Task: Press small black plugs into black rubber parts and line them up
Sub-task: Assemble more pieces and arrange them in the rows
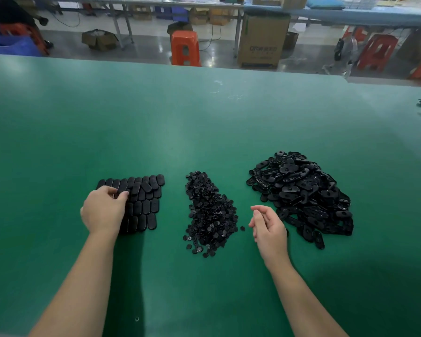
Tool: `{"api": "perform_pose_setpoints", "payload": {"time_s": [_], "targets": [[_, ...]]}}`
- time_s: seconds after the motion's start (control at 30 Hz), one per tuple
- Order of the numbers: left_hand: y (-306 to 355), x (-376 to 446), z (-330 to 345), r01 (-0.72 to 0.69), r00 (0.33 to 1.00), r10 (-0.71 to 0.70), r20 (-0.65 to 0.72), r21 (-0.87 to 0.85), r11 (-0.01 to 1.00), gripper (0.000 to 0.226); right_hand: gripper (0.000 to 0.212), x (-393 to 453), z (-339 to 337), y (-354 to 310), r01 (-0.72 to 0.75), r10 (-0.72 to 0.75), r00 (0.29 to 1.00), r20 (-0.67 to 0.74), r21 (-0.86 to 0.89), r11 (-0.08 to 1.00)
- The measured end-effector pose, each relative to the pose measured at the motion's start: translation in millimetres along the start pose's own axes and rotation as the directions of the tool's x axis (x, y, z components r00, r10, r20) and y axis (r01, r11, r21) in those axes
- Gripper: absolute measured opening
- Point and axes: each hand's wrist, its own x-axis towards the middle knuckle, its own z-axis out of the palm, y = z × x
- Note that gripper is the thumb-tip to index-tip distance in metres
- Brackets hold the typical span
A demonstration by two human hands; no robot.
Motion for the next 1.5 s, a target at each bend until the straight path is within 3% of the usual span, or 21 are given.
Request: {"api": "perform_pose_setpoints", "payload": {"time_s": [0.47,0.73,0.83,0.93,1.0,1.17,1.5], "targets": [[8,4,11,-0.065,0.996,0.06,0.067,0.071,0.995,0.029,0.016,0,0,-1,-0.001,0.001,1.0,0.005,-0.012,1.0],[20,-11,10,-0.176,0.984,0.177,0.02,-0.069,0.982,0.021,0.017,0,0,-1,0.013,-0.013,1.0,0.008,0.003,1.0],[38,-29,13,-0.309,0.947,0.316,0.057,-0.11,0.945,0.018,0.018,0,0,0,0.016,-0.016,1.0,0.007,0.0,1.0],[59,-60,24,-0.461,0.852,0.48,0.21,-0.135,0.877,0.017,0.019,1,-1,1,0.009,-0.009,1.0,0.005,-0.012,1.0],[69,-82,35,-0.485,0.815,0.504,0.287,-0.141,0.863,0.018,0.019,1,-1,2,0.009,-0.009,1.0,0.007,-0.023,1.0],[71,-113,52,-0.399,0.864,0.421,0.275,-0.134,0.907,0.024,0.02,2,-2,5,0.01,-0.009,1.0,0.016,-0.036,0.999],[59,-126,57,-0.383,0.908,0.394,0.144,-0.103,0.918,0.025,0.021,3,0,7,0.007,0.002,0.998,0.07,-0.134,0.991]]}}
